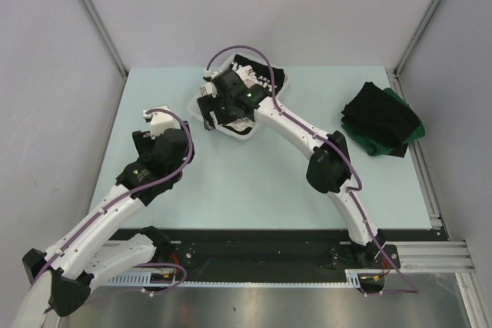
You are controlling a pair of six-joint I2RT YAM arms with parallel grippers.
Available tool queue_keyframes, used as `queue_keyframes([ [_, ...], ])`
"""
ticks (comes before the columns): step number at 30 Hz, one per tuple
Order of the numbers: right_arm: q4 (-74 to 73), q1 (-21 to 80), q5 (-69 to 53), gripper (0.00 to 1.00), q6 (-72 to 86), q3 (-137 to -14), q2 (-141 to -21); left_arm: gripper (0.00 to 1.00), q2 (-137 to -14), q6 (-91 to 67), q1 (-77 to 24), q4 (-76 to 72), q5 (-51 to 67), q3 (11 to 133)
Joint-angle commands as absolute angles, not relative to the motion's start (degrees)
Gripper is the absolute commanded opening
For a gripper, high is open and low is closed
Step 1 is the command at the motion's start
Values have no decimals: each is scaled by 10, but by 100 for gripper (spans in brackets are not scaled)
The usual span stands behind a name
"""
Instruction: Fold and stack the t-shirts
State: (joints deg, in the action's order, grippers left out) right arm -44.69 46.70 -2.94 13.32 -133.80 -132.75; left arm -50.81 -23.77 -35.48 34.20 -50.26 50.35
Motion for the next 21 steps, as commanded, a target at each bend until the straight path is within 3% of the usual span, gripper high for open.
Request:
queue_keyframes([
  [1,-436,471,-45,85,120,-1346,-1343,100,-499,-249,-352,349,-498,503],
  [11,-389,477,-29,82,91,-1299,-1330,99,-484,-229,-351,342,-490,504],
  [18,-370,483,-18,58,81,-1294,-1333,99,-483,-229,-351,338,-484,500],
  [21,-365,487,-13,53,81,-1295,-1332,100,-482,-228,-351,337,-484,498],
])
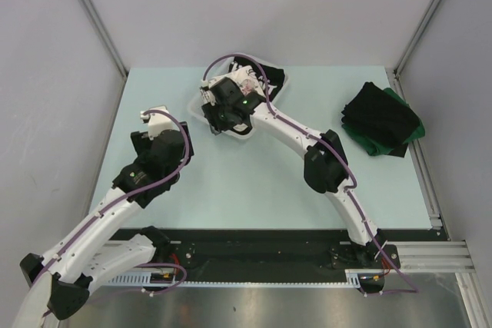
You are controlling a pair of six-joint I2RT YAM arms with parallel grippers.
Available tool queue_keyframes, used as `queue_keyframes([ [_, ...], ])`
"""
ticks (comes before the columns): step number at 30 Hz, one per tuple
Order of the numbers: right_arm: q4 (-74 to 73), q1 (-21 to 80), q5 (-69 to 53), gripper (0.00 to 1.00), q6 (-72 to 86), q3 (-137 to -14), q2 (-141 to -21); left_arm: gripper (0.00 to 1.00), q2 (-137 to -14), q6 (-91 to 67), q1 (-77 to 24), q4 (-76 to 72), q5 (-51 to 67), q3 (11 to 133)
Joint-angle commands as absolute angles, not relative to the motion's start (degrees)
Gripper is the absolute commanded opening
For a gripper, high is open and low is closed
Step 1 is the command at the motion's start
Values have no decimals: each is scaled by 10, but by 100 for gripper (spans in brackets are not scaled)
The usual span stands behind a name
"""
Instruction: Fold and stack the t-shirts
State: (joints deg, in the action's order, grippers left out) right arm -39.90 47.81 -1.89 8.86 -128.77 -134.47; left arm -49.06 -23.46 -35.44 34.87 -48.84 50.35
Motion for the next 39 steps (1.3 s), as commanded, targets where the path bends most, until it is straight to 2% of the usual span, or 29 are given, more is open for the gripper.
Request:
queue_keyframes([
  [1,-361,487,-11,48,81,-1295,-1331,99,-483,-226,-351,336,-484,497],
  [4,-357,487,-5,40,82,-1304,-1335,100,-483,-222,-351,332,-483,495],
  [14,-355,483,-7,44,97,-1325,-1349,99,-492,-198,-351,321,-477,501],
  [26,-337,473,-4,42,101,-1348,-1373,100,-490,-180,-351,323,-483,505],
  [29,-333,471,-4,33,104,-1351,-1376,99,-487,-178,-351,323,-485,504],
  [34,-336,464,0,6,112,-1350,-1377,100,-482,-180,-351,324,-483,501],
  [36,-337,463,0,0,113,-1347,-1375,99,-484,-184,-351,324,-479,500],
  [39,-329,464,0,0,109,-1337,-1361,99,-488,-189,-351,323,-476,499],
])
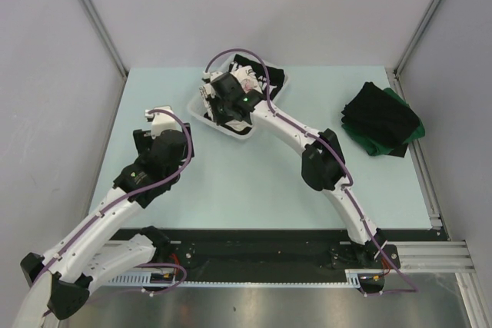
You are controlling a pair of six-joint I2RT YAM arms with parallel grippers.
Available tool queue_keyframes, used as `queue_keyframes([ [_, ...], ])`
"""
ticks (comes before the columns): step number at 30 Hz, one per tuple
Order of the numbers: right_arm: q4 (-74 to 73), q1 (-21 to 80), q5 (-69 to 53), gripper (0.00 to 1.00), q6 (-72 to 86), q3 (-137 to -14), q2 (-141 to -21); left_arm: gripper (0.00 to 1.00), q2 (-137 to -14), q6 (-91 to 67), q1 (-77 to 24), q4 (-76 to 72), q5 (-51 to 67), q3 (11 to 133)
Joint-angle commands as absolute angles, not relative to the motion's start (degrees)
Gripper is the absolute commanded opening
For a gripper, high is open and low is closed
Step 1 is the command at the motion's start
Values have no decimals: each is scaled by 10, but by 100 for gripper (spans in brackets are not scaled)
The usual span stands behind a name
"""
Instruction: Fold and stack the t-shirts
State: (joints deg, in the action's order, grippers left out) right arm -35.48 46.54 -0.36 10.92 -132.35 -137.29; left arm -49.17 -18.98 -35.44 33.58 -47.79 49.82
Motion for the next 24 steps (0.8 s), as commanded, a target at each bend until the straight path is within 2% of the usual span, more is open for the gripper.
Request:
queue_keyframes([
  [1,-326,465,0,0,107,-1333,-1356,100,-490,-191,-351,323,-475,499],
  [7,-345,468,41,0,84,-1371,-1294,99,-503,-196,-351,314,-476,491],
  [13,-453,468,128,0,55,-1463,-1180,99,-520,-204,-350,294,-478,485],
  [16,-453,465,167,0,47,-1443,-1082,99,-532,-197,-350,276,-478,483],
  [20,-444,469,203,0,59,-1348,-957,99,-552,-182,-350,247,-485,482],
  [24,-461,471,190,0,117,-1301,-858,100,-582,-162,-353,199,-497,482],
])
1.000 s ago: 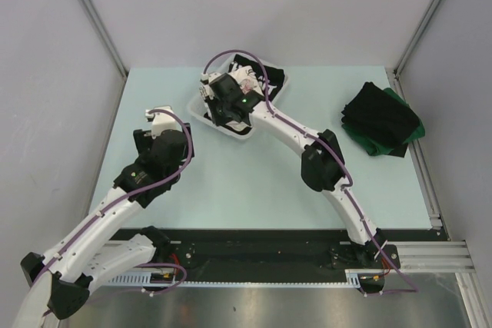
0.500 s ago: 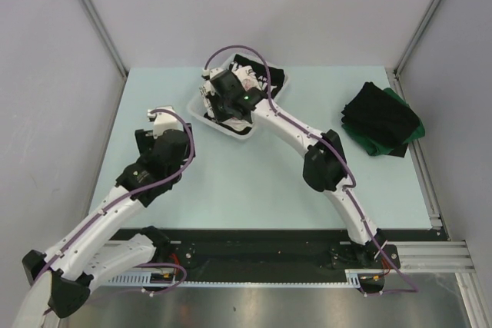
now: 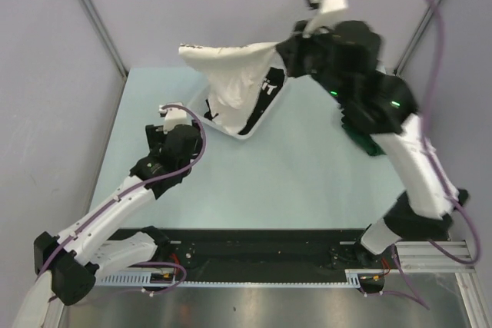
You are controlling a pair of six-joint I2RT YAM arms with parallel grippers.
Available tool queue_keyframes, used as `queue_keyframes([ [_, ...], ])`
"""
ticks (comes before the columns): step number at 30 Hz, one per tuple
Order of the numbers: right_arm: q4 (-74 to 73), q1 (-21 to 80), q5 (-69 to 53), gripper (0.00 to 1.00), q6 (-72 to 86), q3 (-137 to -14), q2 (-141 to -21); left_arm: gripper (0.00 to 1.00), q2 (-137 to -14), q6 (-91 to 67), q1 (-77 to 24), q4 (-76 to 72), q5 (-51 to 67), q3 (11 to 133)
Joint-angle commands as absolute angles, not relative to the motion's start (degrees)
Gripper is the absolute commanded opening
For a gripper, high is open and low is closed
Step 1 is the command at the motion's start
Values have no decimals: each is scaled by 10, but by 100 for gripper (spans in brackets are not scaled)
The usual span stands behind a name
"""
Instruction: Fold and stack the t-shirts
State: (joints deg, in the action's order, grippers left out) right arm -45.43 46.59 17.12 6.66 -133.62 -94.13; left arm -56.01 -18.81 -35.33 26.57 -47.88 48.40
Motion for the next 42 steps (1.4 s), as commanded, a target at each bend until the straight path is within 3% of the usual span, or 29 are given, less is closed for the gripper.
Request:
queue_keyframes([
  [1,-465,471,180,0,130,-1296,-839,100,-586,-159,-356,190,-500,482],
  [11,-490,464,129,0,199,-1119,-729,99,-648,-161,-359,154,-490,527],
  [18,-486,453,73,0,200,-1036,-773,99,-636,-163,-361,171,-490,531],
  [28,-447,442,-101,0,252,-930,-903,100,-597,-147,-360,184,-514,503],
  [30,-437,441,-117,6,267,-930,-925,100,-590,-144,-360,180,-513,497],
  [32,-425,442,-134,23,272,-929,-939,99,-587,-143,-360,179,-513,493],
  [35,-418,440,-127,36,272,-937,-947,100,-587,-138,-360,171,-510,488],
  [42,-396,400,-88,47,245,-944,-956,100,-585,-136,-360,169,-506,489],
])
